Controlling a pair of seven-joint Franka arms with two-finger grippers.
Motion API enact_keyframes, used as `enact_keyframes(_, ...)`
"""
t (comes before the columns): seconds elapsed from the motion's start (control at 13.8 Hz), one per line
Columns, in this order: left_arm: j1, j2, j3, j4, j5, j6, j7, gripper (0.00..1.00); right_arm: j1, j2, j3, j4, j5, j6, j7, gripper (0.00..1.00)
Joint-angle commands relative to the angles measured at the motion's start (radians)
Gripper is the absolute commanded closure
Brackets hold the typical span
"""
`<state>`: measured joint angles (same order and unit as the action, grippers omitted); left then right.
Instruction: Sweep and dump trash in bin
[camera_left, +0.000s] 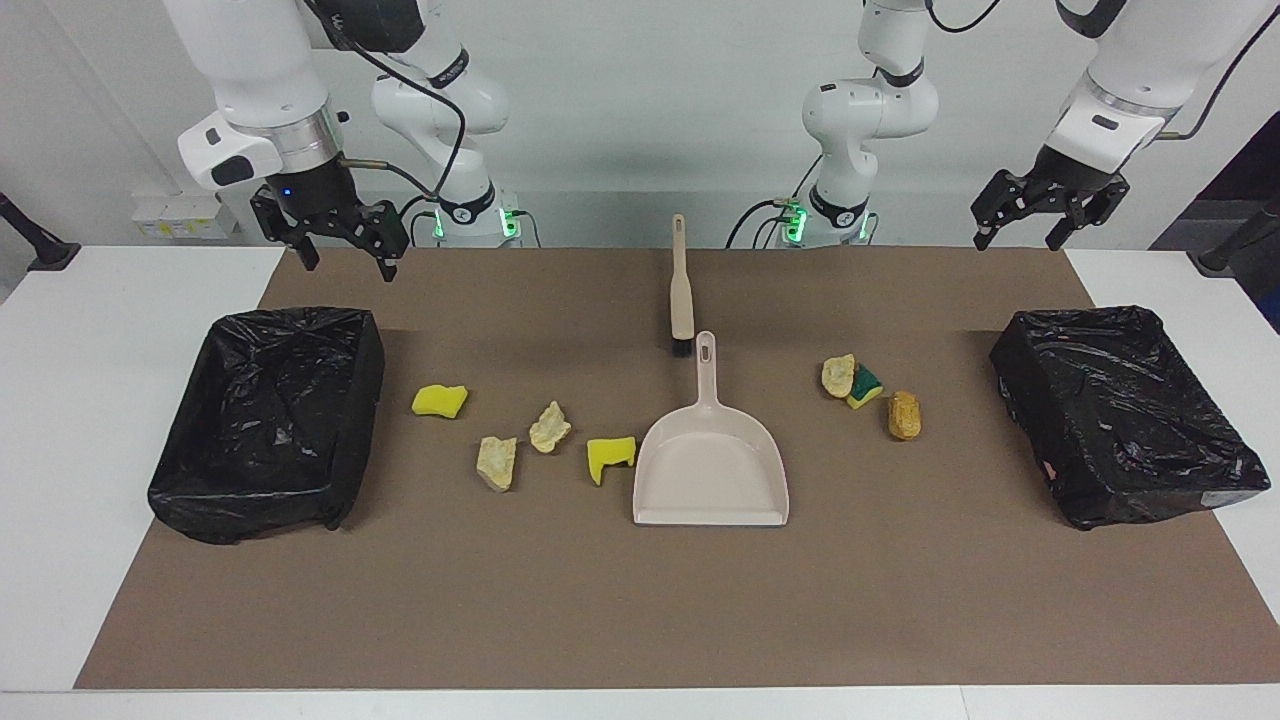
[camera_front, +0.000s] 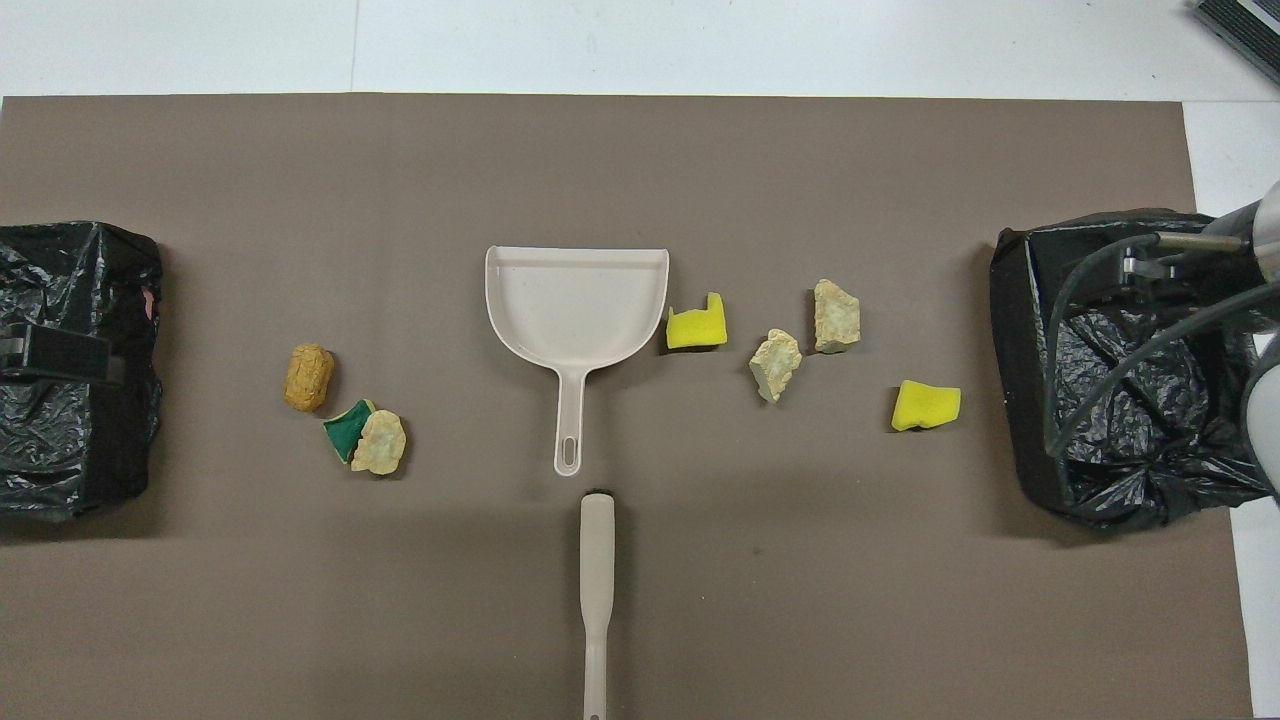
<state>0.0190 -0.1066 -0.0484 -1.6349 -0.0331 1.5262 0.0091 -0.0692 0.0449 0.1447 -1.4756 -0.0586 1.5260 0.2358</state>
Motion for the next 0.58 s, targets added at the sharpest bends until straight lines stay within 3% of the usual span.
enact_keyframes(0.0, -0.008, -0.018, 0.004, -0.011, 0.007, -0.009, -0.009, 0.00, -0.012, -0.023, 0.003, -0.031, 0.008, 0.014, -0.013, 0.00)
enact_keyframes(0.51, -0.008, -0.018, 0.004, -0.013, 0.006, -0.008, -0.012, 0.00, -0.023, -0.022, 0.003, -0.028, 0.009, 0.013, -0.010, 0.00)
